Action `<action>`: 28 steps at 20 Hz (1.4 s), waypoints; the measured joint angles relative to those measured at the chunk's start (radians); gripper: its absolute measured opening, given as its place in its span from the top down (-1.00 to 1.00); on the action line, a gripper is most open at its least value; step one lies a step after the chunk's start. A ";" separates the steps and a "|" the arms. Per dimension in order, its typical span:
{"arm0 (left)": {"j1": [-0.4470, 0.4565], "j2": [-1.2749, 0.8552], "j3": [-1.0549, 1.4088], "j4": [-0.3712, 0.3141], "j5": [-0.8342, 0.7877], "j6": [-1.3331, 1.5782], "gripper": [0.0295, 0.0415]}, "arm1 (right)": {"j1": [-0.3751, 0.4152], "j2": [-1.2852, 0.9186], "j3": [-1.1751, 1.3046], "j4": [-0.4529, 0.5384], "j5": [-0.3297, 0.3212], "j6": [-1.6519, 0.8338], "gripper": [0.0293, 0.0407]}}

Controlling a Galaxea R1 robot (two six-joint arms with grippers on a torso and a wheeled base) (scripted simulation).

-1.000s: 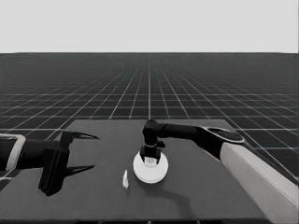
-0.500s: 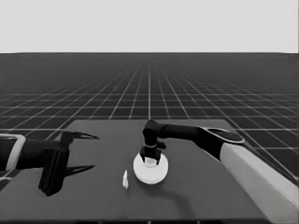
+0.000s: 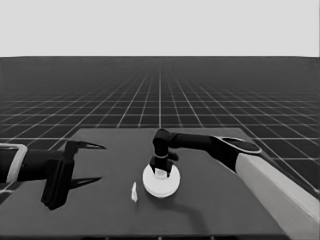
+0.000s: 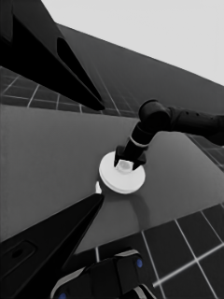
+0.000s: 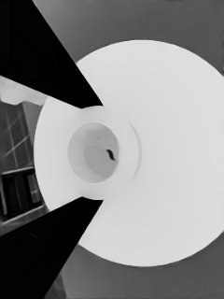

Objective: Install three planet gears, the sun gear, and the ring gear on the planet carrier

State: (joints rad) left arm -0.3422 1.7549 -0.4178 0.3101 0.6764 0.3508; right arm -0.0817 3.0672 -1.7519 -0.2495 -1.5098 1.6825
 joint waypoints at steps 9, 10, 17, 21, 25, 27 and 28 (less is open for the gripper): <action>0.000 0.000 0.000 0.000 0.000 0.000 -0.49 | 0.000 0.000 0.000 0.000 0.000 0.079 0.03; 0.000 0.000 0.000 0.000 0.000 0.000 -0.49 | 0.000 0.000 0.000 0.000 0.000 0.087 0.03; 0.000 0.000 0.000 0.000 0.000 0.000 -0.49 | 0.000 0.000 0.000 0.000 0.000 0.148 0.03; 0.000 0.000 0.000 0.000 0.000 0.000 -0.49 | 0.000 0.000 0.000 0.000 0.000 0.167 -0.59; 0.000 0.000 0.000 0.000 0.000 0.000 -0.49 | 0.000 0.000 0.000 0.000 0.000 0.169 -0.61; 0.000 0.000 0.000 0.000 0.000 0.000 -0.49 | 0.000 0.000 0.000 0.000 0.000 0.170 -0.61; 0.000 0.000 0.000 0.000 0.000 0.000 -0.49 | 0.000 0.000 0.000 0.000 0.000 0.170 -0.62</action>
State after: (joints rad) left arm -0.3422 1.7549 -0.4178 0.3101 0.6764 0.3508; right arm -0.0817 3.0673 -1.7520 -0.2499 -1.5094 1.8522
